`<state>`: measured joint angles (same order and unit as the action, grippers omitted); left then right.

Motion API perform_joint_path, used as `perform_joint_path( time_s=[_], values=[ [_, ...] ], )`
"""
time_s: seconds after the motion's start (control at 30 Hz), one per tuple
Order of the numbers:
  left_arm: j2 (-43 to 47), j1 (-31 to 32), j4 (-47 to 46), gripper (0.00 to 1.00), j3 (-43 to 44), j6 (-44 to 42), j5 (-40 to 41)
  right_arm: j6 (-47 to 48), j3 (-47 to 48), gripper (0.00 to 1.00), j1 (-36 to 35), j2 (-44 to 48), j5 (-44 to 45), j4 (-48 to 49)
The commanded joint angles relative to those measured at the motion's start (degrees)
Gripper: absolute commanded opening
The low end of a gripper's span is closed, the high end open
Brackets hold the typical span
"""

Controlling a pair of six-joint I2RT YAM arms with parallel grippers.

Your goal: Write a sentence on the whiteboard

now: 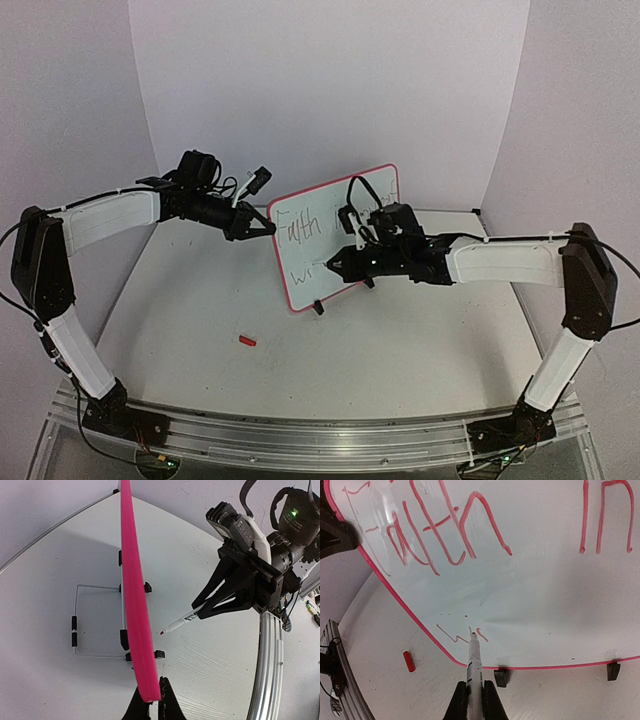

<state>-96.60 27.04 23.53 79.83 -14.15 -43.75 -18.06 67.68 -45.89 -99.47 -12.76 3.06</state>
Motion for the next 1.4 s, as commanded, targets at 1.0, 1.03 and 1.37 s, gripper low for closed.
perform_joint_path(
  time_s=[1.0, 1.03, 1.37],
  values=[
    [0.2, 2.1, 6.3, 0.00, -0.1, -0.9, -1.0, 0.1, 3.4, 0.00, 0.2, -5.0, 4.5, -1.5],
    [0.2, 2.1, 6.3, 0.00, -0.1, -0.9, -1.0, -0.1, 3.0, 0.00, 0.2, -4.9, 4.5, -1.6],
    [0.3, 2.1, 6.3, 0.00, -0.2, -0.9, -1.0, -0.4, 1.9, 0.00, 0.2, -5.9, 4.3, -1.7]
  ],
)
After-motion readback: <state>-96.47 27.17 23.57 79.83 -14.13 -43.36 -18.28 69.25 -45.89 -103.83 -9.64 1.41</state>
